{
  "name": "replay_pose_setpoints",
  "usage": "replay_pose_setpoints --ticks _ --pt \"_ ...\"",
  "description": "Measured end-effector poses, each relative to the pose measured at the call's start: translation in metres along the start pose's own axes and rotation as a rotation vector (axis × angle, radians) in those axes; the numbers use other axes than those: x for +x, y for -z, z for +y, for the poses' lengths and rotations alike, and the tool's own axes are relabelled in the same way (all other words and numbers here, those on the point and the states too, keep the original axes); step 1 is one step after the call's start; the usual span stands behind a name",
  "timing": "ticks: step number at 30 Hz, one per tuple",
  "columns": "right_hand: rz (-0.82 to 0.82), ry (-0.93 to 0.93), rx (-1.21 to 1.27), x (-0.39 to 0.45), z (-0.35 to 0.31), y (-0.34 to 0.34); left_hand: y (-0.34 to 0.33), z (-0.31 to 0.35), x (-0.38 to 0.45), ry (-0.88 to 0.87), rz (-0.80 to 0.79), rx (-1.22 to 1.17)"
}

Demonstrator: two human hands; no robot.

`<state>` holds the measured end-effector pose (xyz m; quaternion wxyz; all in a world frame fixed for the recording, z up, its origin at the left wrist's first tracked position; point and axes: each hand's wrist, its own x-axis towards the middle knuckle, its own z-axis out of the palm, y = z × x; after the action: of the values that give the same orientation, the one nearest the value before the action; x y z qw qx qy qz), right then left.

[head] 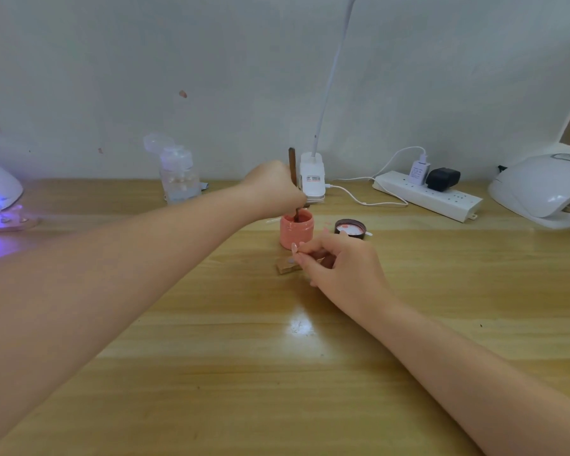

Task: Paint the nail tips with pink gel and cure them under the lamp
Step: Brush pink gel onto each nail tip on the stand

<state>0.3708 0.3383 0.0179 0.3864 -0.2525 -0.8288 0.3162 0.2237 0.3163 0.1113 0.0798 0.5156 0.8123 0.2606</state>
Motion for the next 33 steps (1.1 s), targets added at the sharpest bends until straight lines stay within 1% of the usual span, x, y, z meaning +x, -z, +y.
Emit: replay_pose_setpoints --ticks 2,3,6,8,9,12,16,20,24,27,28,30,31,33 --pt "0.000 0.006 -0.011 0.000 0.000 0.000 0.001 -0.005 0.000 0.016 0.026 -0.060" --pt "0.001 0.008 -0.017 0.001 0.000 0.000 0.003 -0.007 0.001 0.034 0.060 -0.129" --pt "0.008 0.010 -0.028 0.000 -0.002 0.001 0.008 -0.020 0.000 0.150 0.198 -0.464" --pt "0.011 0.011 -0.032 0.000 -0.003 0.001 0.009 -0.032 -0.001 0.237 0.250 -0.671" --pt "0.011 0.010 -0.031 0.000 -0.003 0.001 0.008 -0.037 -0.003 0.278 0.260 -0.738" --pt "0.007 0.004 -0.020 -0.001 -0.005 0.002 0.005 -0.053 -0.008 0.374 0.283 -0.836" --pt "0.004 0.006 -0.025 -0.001 -0.006 0.003 0.001 -0.070 -0.015 0.423 0.349 -0.964" --pt "0.004 0.021 -0.035 -0.001 -0.008 0.003 -0.004 -0.072 -0.018 0.409 0.387 -1.117" --pt "0.008 0.028 -0.030 -0.001 -0.008 0.004 -0.013 -0.074 -0.020 0.419 0.368 -1.088" --pt "0.018 0.031 -0.032 -0.002 -0.007 0.003 -0.014 -0.079 -0.029 0.433 0.433 -1.120" --pt "0.020 0.031 -0.033 -0.002 -0.007 0.003 -0.013 -0.081 -0.034 0.417 0.464 -1.168" --pt "0.025 0.025 -0.034 -0.002 -0.007 0.002 -0.010 -0.082 -0.047 0.331 0.504 -1.281" --pt "0.027 0.021 -0.035 -0.001 -0.007 0.002 -0.009 -0.081 -0.055 0.276 0.500 -1.322" --pt "0.031 0.017 -0.039 -0.001 -0.008 0.002 -0.008 -0.078 -0.071 0.182 0.470 -1.329"
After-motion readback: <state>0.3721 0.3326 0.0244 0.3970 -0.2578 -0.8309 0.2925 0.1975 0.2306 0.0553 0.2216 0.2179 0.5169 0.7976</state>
